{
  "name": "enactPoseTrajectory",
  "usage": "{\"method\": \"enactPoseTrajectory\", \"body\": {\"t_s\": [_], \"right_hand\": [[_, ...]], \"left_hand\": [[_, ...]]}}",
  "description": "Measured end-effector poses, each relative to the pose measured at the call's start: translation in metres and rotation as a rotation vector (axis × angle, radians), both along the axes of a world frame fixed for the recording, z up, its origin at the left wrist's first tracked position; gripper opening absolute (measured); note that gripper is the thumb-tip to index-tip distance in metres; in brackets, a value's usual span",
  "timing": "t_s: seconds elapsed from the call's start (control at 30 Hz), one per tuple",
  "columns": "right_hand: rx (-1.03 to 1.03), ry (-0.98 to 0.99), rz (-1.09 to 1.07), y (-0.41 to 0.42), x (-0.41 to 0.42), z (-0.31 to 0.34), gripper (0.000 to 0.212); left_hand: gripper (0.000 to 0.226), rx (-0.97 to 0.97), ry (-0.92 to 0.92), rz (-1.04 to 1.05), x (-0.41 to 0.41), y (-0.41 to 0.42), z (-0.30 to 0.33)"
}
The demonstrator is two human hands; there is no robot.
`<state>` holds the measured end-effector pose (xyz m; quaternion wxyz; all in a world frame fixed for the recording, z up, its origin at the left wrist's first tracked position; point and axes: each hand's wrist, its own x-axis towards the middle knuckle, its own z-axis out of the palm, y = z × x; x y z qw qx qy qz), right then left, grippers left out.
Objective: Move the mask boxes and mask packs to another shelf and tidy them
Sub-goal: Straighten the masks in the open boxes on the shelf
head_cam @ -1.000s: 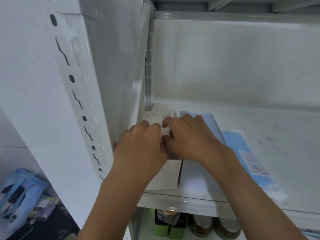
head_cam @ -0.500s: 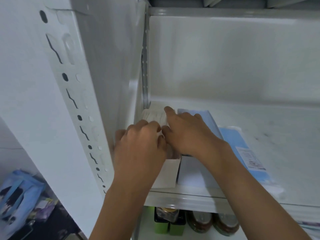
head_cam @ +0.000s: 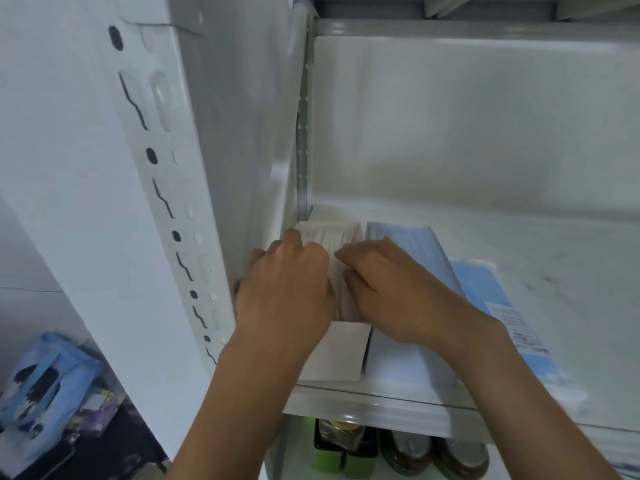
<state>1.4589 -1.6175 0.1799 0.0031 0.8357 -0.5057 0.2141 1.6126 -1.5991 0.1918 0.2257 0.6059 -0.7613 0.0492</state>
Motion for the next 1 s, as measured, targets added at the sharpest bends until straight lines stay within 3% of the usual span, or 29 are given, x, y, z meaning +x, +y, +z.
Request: {"method": "enactPoseTrajectory", "body": {"t_s": [0.27, 0.33, 0.53, 0.67, 0.87, 0.93, 1.0], "right_hand": [[0.068, -0.093, 0.092, 0.007, 0.001, 0.002, 0.02], [0.058, -0.115, 0.086, 0.007, 0.001, 0.002, 0.02], [-0.002, -0.121, 0.033, 0.007, 0.001, -0.001, 0.02], [0.026, -0.103, 0.046, 0.006, 0.001, -0.001, 0.019], [0.027, -0.029, -0.013, 0.005, 0.0, -0.004, 0.028], [0.039, -0.023, -0.023, 0.006, 0.0, -0.004, 0.029], [0.046, -0.029, -0.023, 0.007, 0.001, -0.004, 0.03]], "left_hand": [[0.014, 0.075, 0.119, 0.007, -0.007, -0.014, 0.008], [0.021, 0.043, 0.181, 0.02, -0.008, -0.016, 0.006], [0.015, -0.143, 0.273, 0.033, -0.008, -0.004, 0.001], [0.043, -0.116, 0.161, 0.011, -0.008, 0.009, -0.004], [0.012, 0.041, 0.038, 0.066, 0.001, 0.005, 0.003], [0.032, 0.054, -0.066, 0.069, -0.001, 0.0, 0.007], [0.039, 0.055, -0.217, 0.079, -0.006, -0.01, 0.01]]}}
